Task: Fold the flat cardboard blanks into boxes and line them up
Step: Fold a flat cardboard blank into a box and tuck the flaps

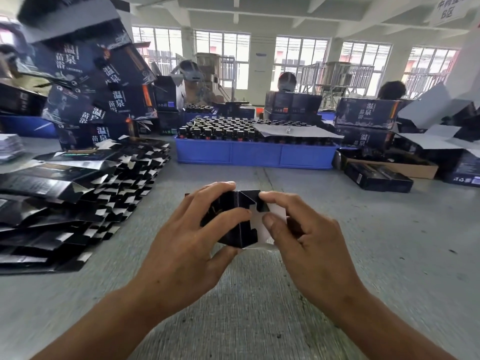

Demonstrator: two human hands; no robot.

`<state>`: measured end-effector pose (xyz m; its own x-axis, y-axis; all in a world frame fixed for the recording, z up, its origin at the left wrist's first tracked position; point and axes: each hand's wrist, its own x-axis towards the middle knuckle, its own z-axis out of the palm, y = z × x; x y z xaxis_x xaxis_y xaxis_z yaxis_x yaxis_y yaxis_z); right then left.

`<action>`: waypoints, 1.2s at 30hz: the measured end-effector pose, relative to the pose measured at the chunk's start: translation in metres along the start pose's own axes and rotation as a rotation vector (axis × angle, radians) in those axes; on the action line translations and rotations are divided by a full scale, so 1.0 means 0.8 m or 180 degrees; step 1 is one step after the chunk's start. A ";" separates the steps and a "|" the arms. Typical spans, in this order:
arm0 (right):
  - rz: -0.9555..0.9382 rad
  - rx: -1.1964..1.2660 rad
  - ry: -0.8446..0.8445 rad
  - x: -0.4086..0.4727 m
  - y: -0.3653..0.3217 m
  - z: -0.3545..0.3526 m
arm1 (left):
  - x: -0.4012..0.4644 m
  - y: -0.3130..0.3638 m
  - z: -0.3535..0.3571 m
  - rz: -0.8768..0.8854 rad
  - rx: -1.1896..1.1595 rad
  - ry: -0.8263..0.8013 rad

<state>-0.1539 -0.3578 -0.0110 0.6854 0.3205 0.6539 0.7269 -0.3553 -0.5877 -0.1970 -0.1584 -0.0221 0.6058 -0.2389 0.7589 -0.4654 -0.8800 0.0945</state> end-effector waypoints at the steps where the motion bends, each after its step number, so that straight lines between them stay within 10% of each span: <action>1: -0.0019 -0.0017 0.0016 0.000 0.001 0.001 | -0.001 0.001 0.000 -0.0017 -0.0011 0.0003; 22: 0.0264 0.0039 -0.0961 0.000 -0.004 -0.007 | -0.008 -0.006 0.002 -0.0199 -0.0006 -0.0061; 36: 0.0430 0.0416 -0.0085 -0.002 0.000 0.006 | -0.006 0.002 0.004 -0.0083 0.0125 -0.0034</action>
<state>-0.1550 -0.3542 -0.0140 0.7767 0.3015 0.5530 0.6266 -0.2800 -0.7273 -0.1988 -0.1595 -0.0279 0.6243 -0.2199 0.7496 -0.4238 -0.9014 0.0884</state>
